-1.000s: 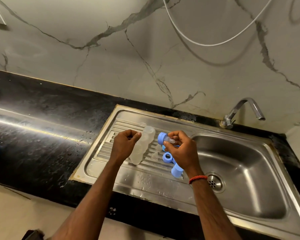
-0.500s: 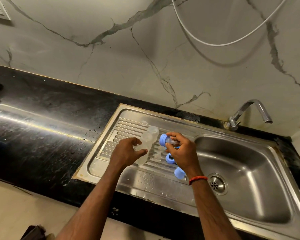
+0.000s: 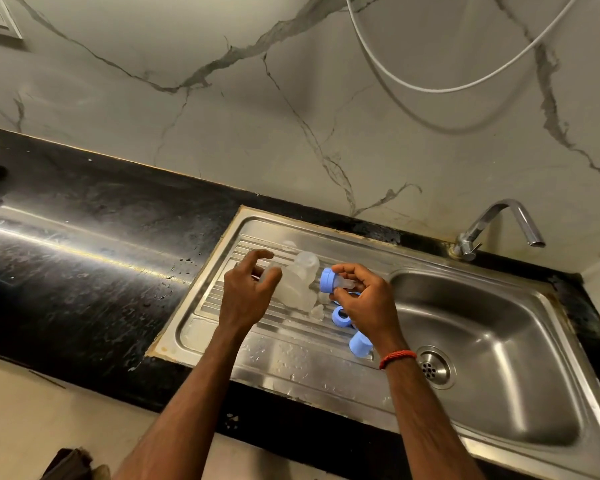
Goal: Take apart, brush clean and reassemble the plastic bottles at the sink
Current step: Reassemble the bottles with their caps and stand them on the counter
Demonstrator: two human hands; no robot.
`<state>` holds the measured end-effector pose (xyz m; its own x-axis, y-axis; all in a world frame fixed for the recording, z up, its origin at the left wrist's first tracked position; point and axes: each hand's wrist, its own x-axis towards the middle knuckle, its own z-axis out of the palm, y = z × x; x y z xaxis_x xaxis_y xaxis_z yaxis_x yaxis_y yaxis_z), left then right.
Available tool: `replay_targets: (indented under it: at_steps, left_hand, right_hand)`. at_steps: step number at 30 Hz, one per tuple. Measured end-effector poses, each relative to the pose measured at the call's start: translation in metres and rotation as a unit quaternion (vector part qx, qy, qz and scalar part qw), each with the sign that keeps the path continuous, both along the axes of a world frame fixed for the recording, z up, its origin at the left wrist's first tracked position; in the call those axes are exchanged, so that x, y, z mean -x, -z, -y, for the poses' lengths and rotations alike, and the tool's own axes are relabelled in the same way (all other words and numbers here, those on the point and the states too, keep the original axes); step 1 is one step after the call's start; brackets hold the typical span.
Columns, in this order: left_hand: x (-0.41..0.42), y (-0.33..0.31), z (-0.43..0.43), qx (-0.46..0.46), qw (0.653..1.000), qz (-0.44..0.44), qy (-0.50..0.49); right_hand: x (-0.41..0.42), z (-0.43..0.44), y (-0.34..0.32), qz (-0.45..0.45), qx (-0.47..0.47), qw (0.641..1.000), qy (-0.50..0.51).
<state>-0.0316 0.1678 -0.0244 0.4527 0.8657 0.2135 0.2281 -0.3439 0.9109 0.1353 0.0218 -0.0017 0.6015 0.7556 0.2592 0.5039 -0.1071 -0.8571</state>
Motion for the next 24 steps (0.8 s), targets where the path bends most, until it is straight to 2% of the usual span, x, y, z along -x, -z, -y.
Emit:
replay_targets:
  at_steps: [4, 14, 18, 24]
  left_hand:
    - [-0.016, -0.013, 0.010, 0.069, 0.995, 0.077, -0.008]
    - [-0.065, -0.026, 0.039, 0.173, 0.979, 0.098, -0.033]
    - [-0.083, -0.027, 0.052, 0.178, 0.979, 0.091, -0.043]
    - [-0.105, -0.015, 0.069, 0.128, 0.988, 0.067, -0.060]
  right_hand:
    - [-0.005, 0.005, -0.009, -0.037, -0.016, 0.999, -0.019]
    - [-0.041, 0.031, -0.021, -0.137, -0.031, 0.987, -0.080]
    - [-0.056, 0.043, -0.024, -0.138, -0.032, 0.987, -0.077]
    - [-0.071, 0.053, -0.015, -0.165, -0.044, 0.981, -0.091]
